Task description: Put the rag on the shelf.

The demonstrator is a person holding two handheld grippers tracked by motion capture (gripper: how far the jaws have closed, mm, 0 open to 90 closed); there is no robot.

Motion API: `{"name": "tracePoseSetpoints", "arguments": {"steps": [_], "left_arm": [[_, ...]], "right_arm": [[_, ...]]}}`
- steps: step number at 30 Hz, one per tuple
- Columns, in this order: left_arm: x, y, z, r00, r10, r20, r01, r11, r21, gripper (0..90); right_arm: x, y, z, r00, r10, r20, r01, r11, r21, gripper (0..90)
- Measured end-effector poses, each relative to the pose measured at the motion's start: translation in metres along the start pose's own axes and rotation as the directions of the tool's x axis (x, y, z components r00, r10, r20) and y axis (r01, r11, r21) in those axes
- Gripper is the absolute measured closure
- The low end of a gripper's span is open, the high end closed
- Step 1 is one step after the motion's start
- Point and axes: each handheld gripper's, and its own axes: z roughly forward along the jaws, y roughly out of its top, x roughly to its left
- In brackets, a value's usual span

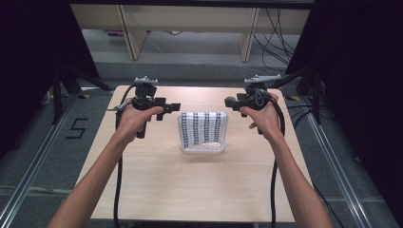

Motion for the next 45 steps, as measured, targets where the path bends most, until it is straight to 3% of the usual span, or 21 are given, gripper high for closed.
{"name": "tracePoseSetpoints", "arguments": {"steps": [1, 4, 5, 6, 10, 12, 17, 22, 28, 29, 32, 34, 35, 41, 42, 43, 45], "left_arm": [[0.000, -0.001, -0.002, 1.0000, 0.007, 0.001, -0.007, 1.0000, -0.005, 27.7], [0.000, -0.005, -0.007, 0.9999, 0.006, 0.009, -0.006, 0.9999, -0.010, 27.7], [0.000, -0.006, -0.010, 0.9998, 0.017, 0.011, -0.017, 0.9998, -0.005, 27.7], [-0.001, -0.008, -0.010, 0.9999, 0.004, 0.010, -0.004, 0.9999, -0.015, 27.7], [-0.004, -0.015, -0.016, 0.9995, 0.014, 0.029, -0.014, 0.9997, -0.018, 27.5], [-0.006, -0.018, -0.019, 0.9989, 0.024, 0.040, -0.023, 0.9996, -0.015, 27.4], [-0.008, -0.027, -0.023, 0.9986, 0.023, 0.047, -0.022, 0.9996, -0.018, 25.5], [-0.010, -0.037, -0.029, 0.9981, 0.011, 0.061, -0.009, 0.9994, -0.035, 24.0], [-0.013, -0.048, -0.038, 0.9977, 0.015, 0.066, -0.013, 0.9993, -0.035, 21.1], [-0.013, -0.049, -0.039, 0.9976, 0.019, 0.066, -0.017, 0.9991, -0.039, 21.1], [-0.017, -0.054, -0.041, 0.9975, 0.032, 0.062, -0.030, 0.9989, -0.037, 21.1], [-0.019, -0.057, -0.042, 0.9971, 0.038, 0.066, -0.035, 0.9987, -0.037, 21.0], [-0.021, -0.059, -0.043, 0.9967, 0.043, 0.068, -0.040, 0.9985, -0.037, 20.9], [-0.026, -0.072, -0.047, 0.9952, 0.066, 0.073, -0.063, 0.9975, -0.032, 19.8], [-0.026, -0.073, -0.047, 0.9948, 0.068, 0.076, -0.066, 0.9974, -0.030, 19.5], [-0.027, -0.074, -0.047, 0.9943, 0.069, 0.081, -0.067, 0.9973, -0.029, 19.2], [-0.028, -0.078, -0.049, 0.9934, 0.078, 0.084, -0.076, 0.9967, -0.030, 18.9]], "right_arm": [[0.002, -0.001, -0.002, 0.9998, 0.022, 0.003, -0.022, 1.000, 0.007, 39.5], [0.001, -0.004, -0.004, 1.0000, 0.006, -0.005, -0.006, 1.000, -0.005, 39.2], [0.002, -0.005, -0.004, 0.9997, 0.024, 0.005, -0.024, 1.000, -0.008, 39.1], [0.000, -0.006, -0.005, 1.0000, -0.003, -0.006, 0.003, 1.000, -0.005, 39.0], [0.000, -0.010, -0.008, 0.9997, 0.024, -0.004, -0.024, 1.000, -0.009, 38.6], [-0.001, -0.012, -0.011, 0.9998, 0.003, 0.020, -0.003, 1.000, 0.003, 37.6], [0.000, -0.016, -0.015, 0.9998, -0.009, 0.015, 0.009, 1.000, -0.014, 36.3], [0.006, -0.019, -0.023, 0.9999, 0.016, 0.002, -0.016, 1.000, -0.009, 31.9], [0.013, -0.025, -0.031, 1.0000, 0.004, -0.001, -0.004, 1.000, -0.025, 28.4], [0.015, -0.026, -0.033, 0.9999, -0.017, 0.001, 0.017, 0.999, -0.030, 28.2], [0.020, -0.028, -0.035, 1.0000, -0.006, -0.007, 0.006, 1.000, -0.027, 28.2], [0.022, -0.029, -0.037, 0.9994, -0.035, -0.001, 0.035, 0.999, -0.027, 28.2], [0.024, -0.030, -0.038, 0.9999, -0.008, -0.012, 0.007, 1.000, -0.025, 28.2], [0.027, -0.035, -0.043, 0.9990, -0.044, -0.011, 0.044, 0.998, -0.037, 27.9], [0.028, -0.036, -0.043, 0.9994, -0.030, -0.016, 0.030, 0.999, -0.036, 27.9], [0.027, -0.036, -0.044, 0.9987, -0.051, -0.008, 0.051, 0.998, -0.039, 27.7], [0.029, -0.040, -0.045, 0.9995, -0.031, -0.012, 0.030, 0.999, -0.033, 27.5]]}}
